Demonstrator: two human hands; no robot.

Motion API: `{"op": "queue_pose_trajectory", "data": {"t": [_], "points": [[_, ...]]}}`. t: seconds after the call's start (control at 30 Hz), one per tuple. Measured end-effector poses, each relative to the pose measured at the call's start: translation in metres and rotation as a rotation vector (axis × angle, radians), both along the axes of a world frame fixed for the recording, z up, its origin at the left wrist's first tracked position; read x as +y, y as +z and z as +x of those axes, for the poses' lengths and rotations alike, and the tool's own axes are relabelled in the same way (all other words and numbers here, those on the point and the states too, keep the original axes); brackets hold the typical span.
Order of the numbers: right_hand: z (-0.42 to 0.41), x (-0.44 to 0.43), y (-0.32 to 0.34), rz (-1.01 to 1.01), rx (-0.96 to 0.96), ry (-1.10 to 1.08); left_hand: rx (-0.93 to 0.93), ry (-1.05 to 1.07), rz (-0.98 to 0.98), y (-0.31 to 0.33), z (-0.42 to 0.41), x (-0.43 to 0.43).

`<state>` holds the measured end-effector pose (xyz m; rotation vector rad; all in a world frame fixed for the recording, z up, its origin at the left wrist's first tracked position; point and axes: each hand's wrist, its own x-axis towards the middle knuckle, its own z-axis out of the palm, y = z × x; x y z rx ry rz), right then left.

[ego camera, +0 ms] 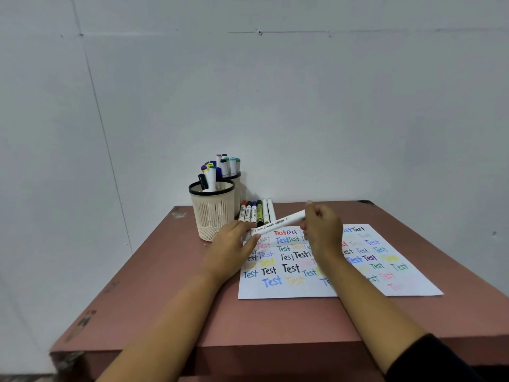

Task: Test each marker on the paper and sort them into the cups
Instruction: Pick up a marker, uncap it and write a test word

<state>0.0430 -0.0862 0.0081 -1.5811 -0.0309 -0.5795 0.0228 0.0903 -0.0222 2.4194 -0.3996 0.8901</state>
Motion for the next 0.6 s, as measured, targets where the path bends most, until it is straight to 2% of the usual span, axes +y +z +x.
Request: {"op": "queue_pose_trajectory", "data": {"t": [0.17, 0.3, 0.43, 0.5, 0.6], "points": [[-0.004, -0.001, 0.002, 0.056, 0.006, 0.068, -0.008, 0.009, 0.052, 0.001, -0.003, -0.002], [-0.003, 0.0, -0.002, 0.131, 0.025, 0.143, 0.076, -0.016, 0.036, 0.001, -0.004, -0.003], [-0.003, 0.003, 0.0, 0.437, 0.149, 0.403, 0.076, -0.039, 0.021, 0.002, -0.005, -0.005], [-0.004, 0.006, -0.003, 0.413, 0.232, 0.536, 0.071, -0.054, 0.023, 0.004, -0.007, -0.007], [-0.007, 0.013, -0.011, 0.193, 0.283, 0.65, 0.061, -0.077, 0.024, 0.005, -0.01, -0.009]]}}
